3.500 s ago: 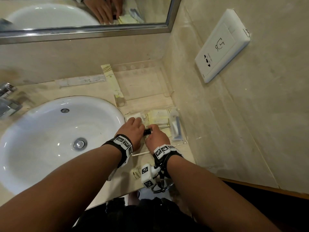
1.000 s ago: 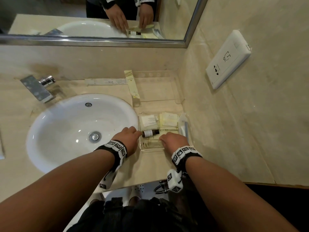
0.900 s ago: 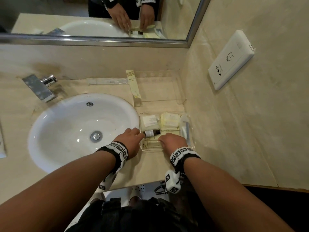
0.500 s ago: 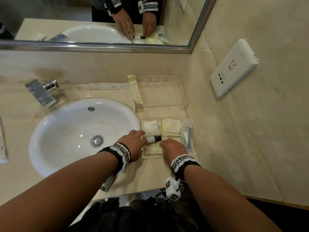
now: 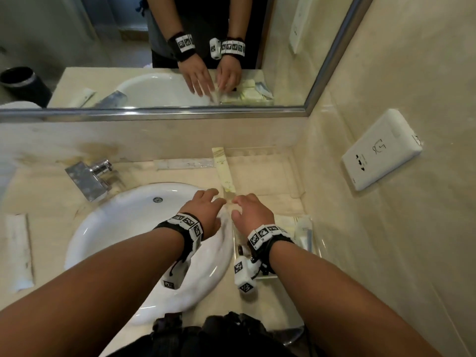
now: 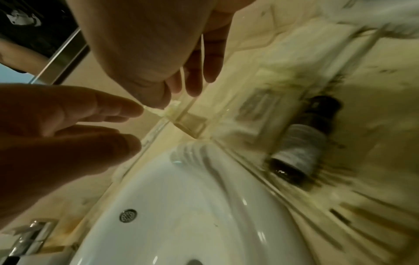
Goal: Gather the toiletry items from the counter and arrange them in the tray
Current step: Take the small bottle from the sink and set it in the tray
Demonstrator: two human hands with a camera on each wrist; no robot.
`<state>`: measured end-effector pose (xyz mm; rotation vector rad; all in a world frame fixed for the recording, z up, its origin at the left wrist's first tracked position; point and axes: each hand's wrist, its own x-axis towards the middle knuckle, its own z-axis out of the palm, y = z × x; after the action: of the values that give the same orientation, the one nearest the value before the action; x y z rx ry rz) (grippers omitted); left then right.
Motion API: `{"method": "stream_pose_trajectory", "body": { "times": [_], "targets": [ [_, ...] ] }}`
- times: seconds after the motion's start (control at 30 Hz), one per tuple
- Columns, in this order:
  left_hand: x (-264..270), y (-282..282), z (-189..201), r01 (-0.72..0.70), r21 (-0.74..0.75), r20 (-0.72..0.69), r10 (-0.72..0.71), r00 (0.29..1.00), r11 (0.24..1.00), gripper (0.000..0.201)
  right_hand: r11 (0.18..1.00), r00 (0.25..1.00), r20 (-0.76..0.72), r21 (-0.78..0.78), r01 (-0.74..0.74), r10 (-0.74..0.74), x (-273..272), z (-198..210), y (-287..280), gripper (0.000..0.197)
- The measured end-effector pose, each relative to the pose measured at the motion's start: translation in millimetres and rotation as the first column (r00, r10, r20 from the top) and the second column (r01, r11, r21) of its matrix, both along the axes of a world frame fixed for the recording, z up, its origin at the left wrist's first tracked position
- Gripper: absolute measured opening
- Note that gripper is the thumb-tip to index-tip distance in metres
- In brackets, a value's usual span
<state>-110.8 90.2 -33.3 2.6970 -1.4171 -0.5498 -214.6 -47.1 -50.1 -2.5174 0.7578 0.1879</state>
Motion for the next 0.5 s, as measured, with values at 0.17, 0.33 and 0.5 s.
{"method": "stream_pose_trajectory", "body": {
  "times": [0.17,0.33,0.5],
  "targets": [
    [45.6,-2.1,3.8,-0.093,0.024,-0.035,0.094,0.995,0.995,0.057,0.995,0.997,-0.029,-0.062,0.074,-0.076,55.2,4.0,-3.1,0.045],
    [82.0,-3.6,-3.0,-0.133,0.021,-0.065,0.134,0.989,0.991,0.055,0.985,0.993,-0.078,-0.15,0.081,-0.094,98.3,-8.4,-12.4,0.056],
    [101.6,-3.6,-12.8,-0.113,0.014,-0.103,0.114,0.988,0.993,0.057,0.971,0.987,-0.136,-0.234,0.048,-0.082,130.2,-22.2,-16.8,0.067]
  ]
}}
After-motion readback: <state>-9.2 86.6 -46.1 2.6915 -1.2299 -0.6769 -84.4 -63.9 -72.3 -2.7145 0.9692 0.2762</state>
